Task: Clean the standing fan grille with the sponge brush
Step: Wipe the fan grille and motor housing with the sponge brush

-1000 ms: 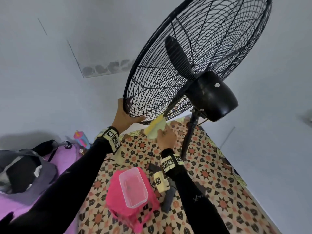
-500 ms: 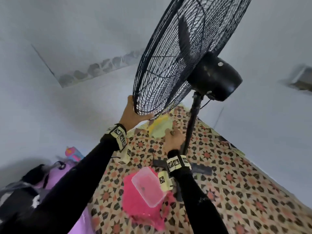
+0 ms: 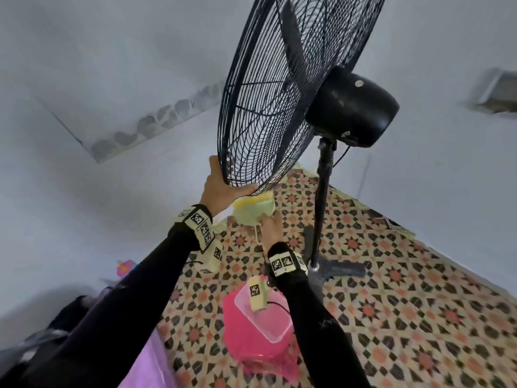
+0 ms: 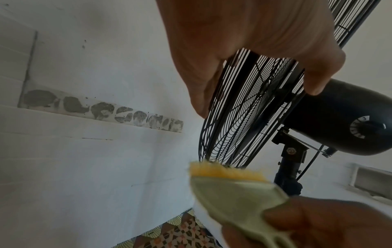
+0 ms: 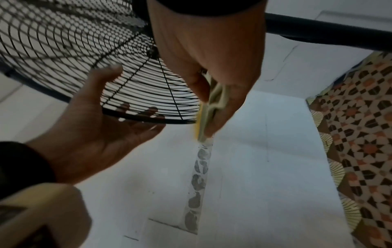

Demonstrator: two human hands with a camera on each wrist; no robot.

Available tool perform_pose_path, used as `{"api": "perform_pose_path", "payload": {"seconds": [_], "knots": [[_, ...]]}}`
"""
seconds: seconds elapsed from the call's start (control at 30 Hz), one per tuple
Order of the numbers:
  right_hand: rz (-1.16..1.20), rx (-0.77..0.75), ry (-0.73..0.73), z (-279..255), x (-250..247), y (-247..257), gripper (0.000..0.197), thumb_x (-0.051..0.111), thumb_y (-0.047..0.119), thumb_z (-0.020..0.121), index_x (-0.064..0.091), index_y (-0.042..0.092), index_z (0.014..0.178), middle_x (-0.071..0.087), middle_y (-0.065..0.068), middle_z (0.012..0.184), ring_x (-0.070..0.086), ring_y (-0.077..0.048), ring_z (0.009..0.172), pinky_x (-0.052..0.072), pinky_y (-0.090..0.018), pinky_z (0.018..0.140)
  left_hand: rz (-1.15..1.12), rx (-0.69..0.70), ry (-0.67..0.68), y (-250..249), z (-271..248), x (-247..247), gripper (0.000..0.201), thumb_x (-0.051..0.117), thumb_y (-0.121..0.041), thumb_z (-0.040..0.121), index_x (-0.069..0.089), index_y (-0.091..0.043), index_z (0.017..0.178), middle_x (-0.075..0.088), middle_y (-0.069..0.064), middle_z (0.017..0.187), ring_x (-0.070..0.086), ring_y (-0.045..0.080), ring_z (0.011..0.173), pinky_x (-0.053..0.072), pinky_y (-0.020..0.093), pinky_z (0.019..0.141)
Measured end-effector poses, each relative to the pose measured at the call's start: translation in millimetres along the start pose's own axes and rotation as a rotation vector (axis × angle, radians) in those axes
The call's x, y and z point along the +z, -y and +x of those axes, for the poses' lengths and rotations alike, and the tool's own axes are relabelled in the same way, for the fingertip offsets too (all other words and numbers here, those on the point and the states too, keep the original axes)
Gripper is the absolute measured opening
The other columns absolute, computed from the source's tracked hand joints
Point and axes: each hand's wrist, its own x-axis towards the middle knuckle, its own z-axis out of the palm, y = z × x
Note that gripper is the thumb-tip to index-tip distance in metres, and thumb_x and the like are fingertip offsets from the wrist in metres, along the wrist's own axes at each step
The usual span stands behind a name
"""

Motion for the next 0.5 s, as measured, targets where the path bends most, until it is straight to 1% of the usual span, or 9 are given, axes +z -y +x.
{"api": "perform_pose_path", "payload": {"seconds": [0.03,0.1,0.17,0.23,0.27,0.33,0.43,0.47,0.5], "knots": [[0.071,-0.035,-0.051,-2,-3,1,0.071,0.061,0.013,0.078,0.038,0.028,0.144,0.052,-0.017,0.135,0.067,-0.039,0.109,0.059,-0.046,0.08,-0.001,0.003,0.002,-1,1,0,0.082,0.095,-0.021,0.074,0.035,-0.019,0.13,0.057,-0.023,0.112,0.057,-0.028,0.088,0.042,-0.004,0.074],[0.138,-0.084,-0.185,-10,-6,-7,0.074,0.055,0.007,0.089,0.029,0.029,0.154,0.045,-0.006,0.142,0.055,-0.034,0.12,0.061,-0.034,0.075,-0.005,-0.002,0.005,-1,2,0,0.084,0.095,-0.024,0.073,0.035,-0.019,0.131,0.057,-0.024,0.112,0.056,-0.029,0.089,0.042,-0.004,0.074],[0.123,-0.114,-0.145,-22,-5,-12,0.074,0.049,0.004,0.096,0.019,0.029,0.159,0.043,-0.007,0.144,0.058,-0.03,0.112,0.061,-0.03,0.075,-0.005,-0.007,-0.003,1,2,1,0.084,0.095,-0.026,0.073,0.036,-0.021,0.132,0.057,-0.025,0.112,0.056,-0.029,0.09,0.042,-0.004,0.075],[-0.022,-0.137,-0.025,-27,-1,-10,0.063,0.045,-0.003,0.098,0.029,0.018,0.154,0.047,-0.014,0.139,0.06,-0.026,0.098,0.061,-0.025,0.064,-0.01,-0.016,-0.01,4,0,2,0.085,0.095,-0.029,0.073,0.036,-0.022,0.134,0.057,-0.025,0.113,0.056,-0.027,0.093,0.044,0.001,0.078],[-0.057,-0.162,0.019,-26,0,-8,0.059,0.045,-0.006,0.097,0.034,0.012,0.152,0.048,-0.017,0.138,0.059,-0.027,0.098,0.061,-0.026,0.06,-0.01,-0.019,-0.011,5,-1,2,0.086,0.095,-0.031,0.072,0.036,-0.023,0.134,0.057,-0.025,0.113,0.056,-0.026,0.095,0.044,0.005,0.08],[-0.053,-0.2,-0.035,-22,3,0,0.053,0.046,-0.007,0.096,0.041,0.01,0.146,0.051,-0.017,0.132,0.061,-0.03,0.101,0.063,-0.036,0.062,-0.009,-0.024,-0.015,4,-1,2,0.086,0.096,-0.032,0.072,0.036,-0.024,0.133,0.058,-0.024,0.114,0.057,-0.024,0.096,0.044,0.009,0.083],[0.029,-0.304,-0.294,-20,0,7,0.048,0.047,-0.001,0.094,0.044,0.012,0.141,0.061,-0.013,0.119,0.069,-0.027,0.097,0.064,-0.05,0.068,-0.018,-0.028,-0.017,0,-1,3,0.084,0.095,-0.032,0.072,0.037,-0.027,0.132,0.06,-0.022,0.118,0.058,-0.023,0.098,0.045,0.007,0.084],[0.035,-0.336,-0.328,-21,-2,7,0.048,0.047,0.0,0.094,0.043,0.011,0.141,0.062,-0.014,0.12,0.072,-0.022,0.095,0.064,-0.048,0.067,-0.024,-0.029,-0.022,0,-1,4,0.083,0.095,-0.031,0.073,0.037,-0.027,0.132,0.06,-0.022,0.118,0.058,-0.023,0.098,0.045,0.004,0.082],[0.001,-0.342,-0.334,-17,-5,4,0.046,0.047,0.0,0.095,0.043,0.008,0.14,0.062,-0.015,0.118,0.074,-0.016,0.087,0.064,-0.039,0.063,-0.03,-0.028,-0.029,-1,-2,4,0.082,0.095,-0.029,0.073,0.037,-0.026,0.132,0.06,-0.023,0.118,0.058,-0.023,0.098,0.045,0.002,0.081]]}}
